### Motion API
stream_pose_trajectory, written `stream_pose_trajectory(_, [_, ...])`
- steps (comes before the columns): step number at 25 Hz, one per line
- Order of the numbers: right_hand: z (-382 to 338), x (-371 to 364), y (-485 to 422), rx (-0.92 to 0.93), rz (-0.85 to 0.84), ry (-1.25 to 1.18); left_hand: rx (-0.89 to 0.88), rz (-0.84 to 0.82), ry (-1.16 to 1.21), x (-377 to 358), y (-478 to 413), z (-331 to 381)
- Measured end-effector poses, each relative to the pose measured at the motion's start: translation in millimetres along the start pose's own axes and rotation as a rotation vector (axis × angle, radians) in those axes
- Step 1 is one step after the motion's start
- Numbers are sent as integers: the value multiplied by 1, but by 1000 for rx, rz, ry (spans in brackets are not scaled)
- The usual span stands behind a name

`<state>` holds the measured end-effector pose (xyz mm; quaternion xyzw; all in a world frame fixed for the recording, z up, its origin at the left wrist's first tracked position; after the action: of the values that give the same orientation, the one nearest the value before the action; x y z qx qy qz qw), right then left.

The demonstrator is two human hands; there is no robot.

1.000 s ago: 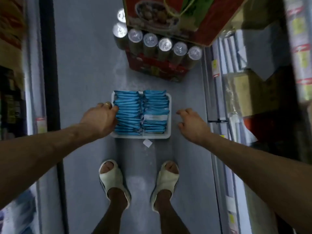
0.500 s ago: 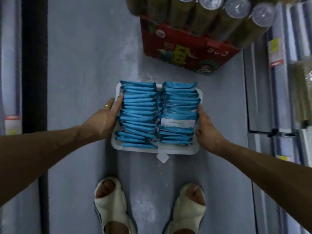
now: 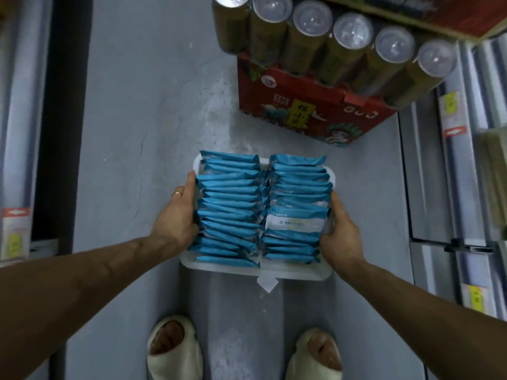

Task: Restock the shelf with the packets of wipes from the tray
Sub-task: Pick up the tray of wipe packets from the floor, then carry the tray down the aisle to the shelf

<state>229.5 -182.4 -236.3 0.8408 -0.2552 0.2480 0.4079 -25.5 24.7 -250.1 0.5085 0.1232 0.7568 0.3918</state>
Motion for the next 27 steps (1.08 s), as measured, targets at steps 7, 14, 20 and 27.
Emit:
stream_pose_trajectory(7, [-32, 48, 44, 64, -6, 63, 26, -32, 59, 48, 50, 26])
stream_pose_trajectory(14, [-181, 193, 119, 227, -38, 69, -31, 34, 254, 203, 130, 74])
stream_pose_trajectory(20, [-351, 341, 185, 460, -45, 16, -75, 229, 243, 420, 244, 212])
stream_pose_trajectory(27, [-574, 569, 336, 704, -3, -20, -117, 548, 433, 651, 492, 388])
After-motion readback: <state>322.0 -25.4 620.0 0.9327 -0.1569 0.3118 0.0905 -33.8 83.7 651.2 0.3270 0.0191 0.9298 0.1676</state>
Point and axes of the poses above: each hand's wrist, its own y-axis away from the middle knuckle, its own x-axis out of the back of the hand, z = x × y, the point moved 1 cm from there along -y, towards the middle knuckle, and after that the axes turned 3 degrees about y, right-handed, at the moved point
